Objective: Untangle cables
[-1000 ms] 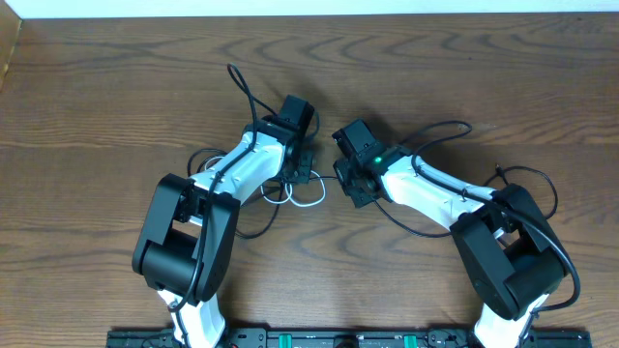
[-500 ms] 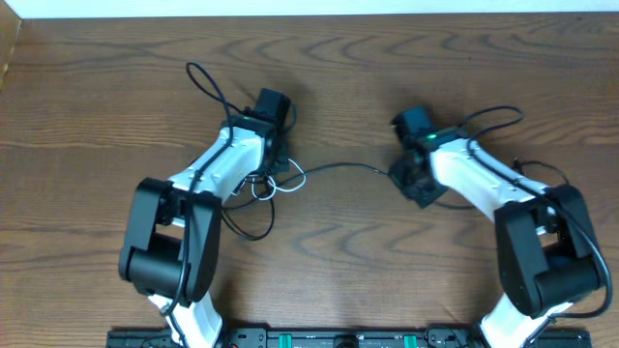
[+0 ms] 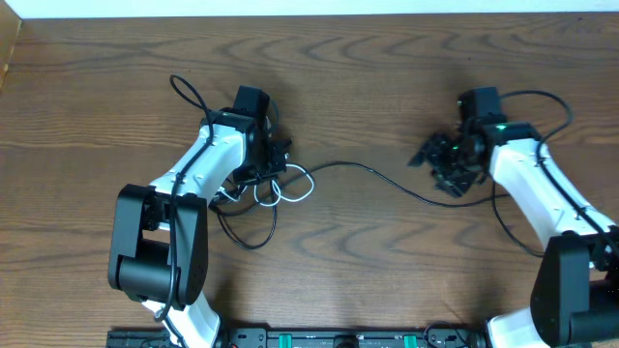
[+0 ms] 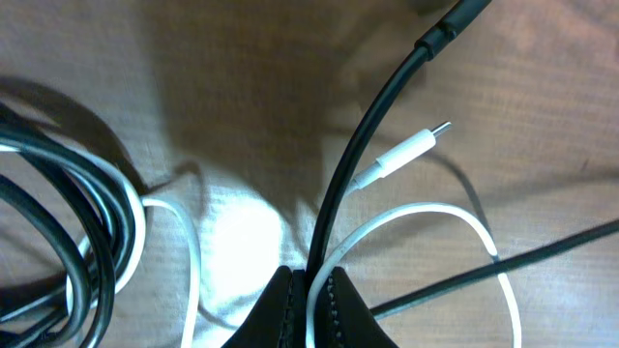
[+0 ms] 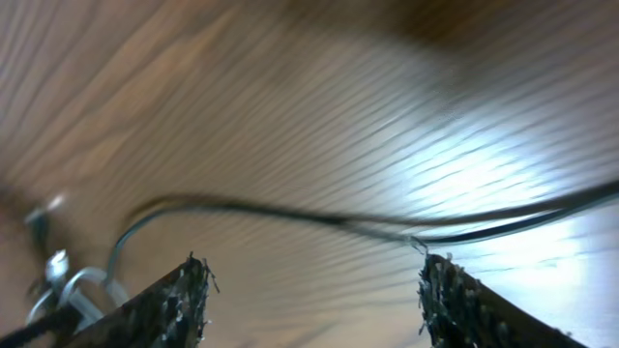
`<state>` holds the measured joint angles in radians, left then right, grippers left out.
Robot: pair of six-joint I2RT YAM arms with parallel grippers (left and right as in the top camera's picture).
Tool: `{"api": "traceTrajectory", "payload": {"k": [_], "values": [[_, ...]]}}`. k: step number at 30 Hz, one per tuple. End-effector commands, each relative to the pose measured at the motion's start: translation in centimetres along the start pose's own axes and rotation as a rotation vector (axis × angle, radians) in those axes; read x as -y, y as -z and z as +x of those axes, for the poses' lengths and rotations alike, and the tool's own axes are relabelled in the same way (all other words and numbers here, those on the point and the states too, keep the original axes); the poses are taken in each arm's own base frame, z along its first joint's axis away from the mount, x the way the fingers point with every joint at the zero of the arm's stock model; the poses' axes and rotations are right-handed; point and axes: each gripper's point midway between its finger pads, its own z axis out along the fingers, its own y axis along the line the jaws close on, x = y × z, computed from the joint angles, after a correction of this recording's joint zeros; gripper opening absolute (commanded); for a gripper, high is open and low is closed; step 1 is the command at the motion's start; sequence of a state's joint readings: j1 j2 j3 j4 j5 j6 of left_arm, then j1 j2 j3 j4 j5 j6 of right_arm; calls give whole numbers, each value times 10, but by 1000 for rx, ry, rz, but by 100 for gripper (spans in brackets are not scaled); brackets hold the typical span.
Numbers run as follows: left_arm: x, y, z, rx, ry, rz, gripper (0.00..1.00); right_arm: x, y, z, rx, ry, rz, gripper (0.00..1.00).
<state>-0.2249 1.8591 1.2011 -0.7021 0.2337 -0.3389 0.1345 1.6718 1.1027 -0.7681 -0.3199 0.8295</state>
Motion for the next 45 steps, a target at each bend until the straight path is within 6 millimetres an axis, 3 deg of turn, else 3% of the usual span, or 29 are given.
{"api": "traceTrajectory", "payload": {"k": [1,4,6,12,15,17,18,19,21,22,24,29,34,40,42,44,45], "values": [[-4,3,7,-14,-14,-19,8,-26,-14,33,-91,54,-55,72],[-16,4,3,9,-14,-87,8,-47,-27,54,-126,67,-83,71],[-16,4,3,11,-14,-91,8,-72,-37,68,-150,99,-152,70],[-17,4,3,9,-14,-92,8,-124,-76,101,-174,79,-261,63],[-17,4,4,7,-14,-93,8,-135,-94,113,-186,86,-287,59],[-17,4,5,4,-13,-94,8,-144,-103,119,-184,136,-316,49],[-17,4,5,3,-13,-95,8,-145,-103,121,-182,164,-322,51],[-17,4,5,3,-13,-94,25,-145,-103,123,-174,241,-331,56],[-17,5,5,3,-12,-89,33,-149,-98,121,-140,355,-352,41],[-15,7,5,1,-11,-82,40,-151,-95,118,-113,393,-356,38],[-5,18,1,8,-7,-25,53,-157,-85,113,-53,498,-375,40],[6,49,-11,86,54,53,57,-175,-50,114,14,731,-468,49],[1,76,-20,162,123,83,57,-176,-54,140,-28,792,-468,55],[-28,90,-28,190,275,83,57,-184,-57,162,7,902,-475,55],[-45,93,-32,194,339,80,57,-184,-58,169,8,915,-469,62],[-57,95,-34,196,374,74,58,-185,-59,173,2,919,-470,77],[-60,95,-33,194,387,71,58,-185,-59,173,1,919,-470,77]]}}
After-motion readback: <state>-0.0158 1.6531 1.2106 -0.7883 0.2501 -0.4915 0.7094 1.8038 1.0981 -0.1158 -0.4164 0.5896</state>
